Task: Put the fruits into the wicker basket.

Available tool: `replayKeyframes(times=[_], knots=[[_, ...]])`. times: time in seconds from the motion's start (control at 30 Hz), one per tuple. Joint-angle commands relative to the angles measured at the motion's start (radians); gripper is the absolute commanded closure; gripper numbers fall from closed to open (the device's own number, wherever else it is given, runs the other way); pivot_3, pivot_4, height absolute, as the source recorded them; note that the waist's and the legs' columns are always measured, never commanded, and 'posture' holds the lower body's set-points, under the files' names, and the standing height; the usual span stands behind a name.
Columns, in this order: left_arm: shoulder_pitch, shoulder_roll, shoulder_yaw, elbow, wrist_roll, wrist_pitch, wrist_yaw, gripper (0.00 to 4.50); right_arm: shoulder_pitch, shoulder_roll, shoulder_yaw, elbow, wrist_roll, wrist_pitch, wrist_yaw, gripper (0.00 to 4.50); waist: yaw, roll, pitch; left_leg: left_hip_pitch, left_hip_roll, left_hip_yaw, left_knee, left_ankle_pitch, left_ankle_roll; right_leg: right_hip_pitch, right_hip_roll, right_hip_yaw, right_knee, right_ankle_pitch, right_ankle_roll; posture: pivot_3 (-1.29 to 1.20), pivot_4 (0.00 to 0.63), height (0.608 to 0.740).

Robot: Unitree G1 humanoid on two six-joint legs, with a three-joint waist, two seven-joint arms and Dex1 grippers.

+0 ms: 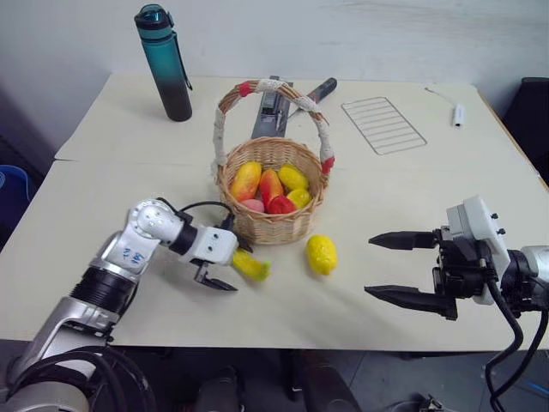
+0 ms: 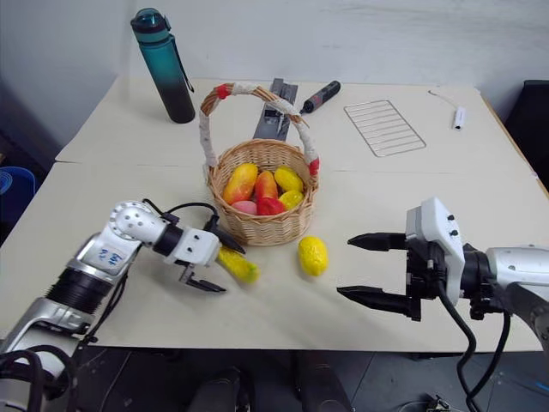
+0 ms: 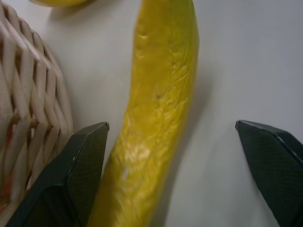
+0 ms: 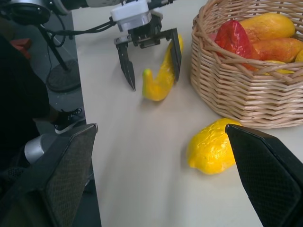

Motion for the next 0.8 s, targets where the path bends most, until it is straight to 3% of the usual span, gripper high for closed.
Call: replayKeyframes(times=[0.03, 0.1, 0.43, 0.5, 0.67, 0.8], knots=[[-0.016, -0.017, -0.021, 0.052, 0.088, -0.037, 0.070, 0.00, 0.008, 0.010, -0.009, -0.040, 0.015, -0.016, -0.020, 0.03, 0.007, 0.000, 0.000, 0.000, 0.000, 0.000, 0.000, 0.000, 0.001, 0.000, 0.000, 0.000, -0.001, 0.001, 0.001, 0.00, 0.150, 0.740], [-0.014, -0.015, -0.024, 0.063, 0.095, -0.045, 0.064, 0.00, 0.011, 0.012, -0.008, -0.039, 0.015, -0.018, -0.025, 0.03, 0.009, 0.000, 0.000, 0.000, 0.000, 0.000, 0.000, -0.001, 0.001, 0.001, 0.000, 0.000, -0.002, 0.001, 0.002, 0.00, 0.150, 0.740], [0.077, 0.100, 0.037, -0.110, -0.027, 0.035, -0.046, 2.99, -0.026, 0.012, 0.055, 0.006, -0.035, -0.066, -0.015, 0.00, -0.010, 0.000, 0.000, 0.001, 0.001, 0.005, 0.001, 0.003, 0.002, 0.002, 0.000, 0.002, -0.004, 0.005, 0.000, 0.00, 0.150, 0.740], [0.111, 0.128, 0.067, -0.189, -0.069, 0.098, -0.050, 3.38, -0.036, 0.014, 0.067, 0.014, -0.038, -0.074, -0.014, 0.00, -0.017, 0.000, 0.000, 0.003, 0.002, 0.005, 0.000, 0.004, 0.002, 0.002, 0.000, 0.002, -0.004, 0.005, 0.000, 0.00, 0.150, 0.740], [0.154, 0.165, 0.190, -0.435, -0.315, 0.415, -0.054, 3.43, -0.049, 0.024, 0.084, 0.024, -0.045, -0.090, -0.013, 0.00, -0.018, 0.000, 0.000, 0.000, 0.001, 0.004, 0.000, 0.003, 0.002, 0.001, 0.000, 0.001, -0.005, 0.004, 0.001, 0.00, 0.150, 0.740], [0.050, 0.076, 0.291, -0.530, -0.475, 0.740, 0.161, 3.43, -0.061, 0.047, 0.096, 0.024, -0.050, -0.101, -0.028, 0.00, -0.005, 0.000, 0.000, -0.002, 0.001, 0.002, 0.001, 0.002, 0.003, 0.001, 0.000, 0.000, -0.008, 0.005, 0.003, 0.00, 0.150, 0.740]])
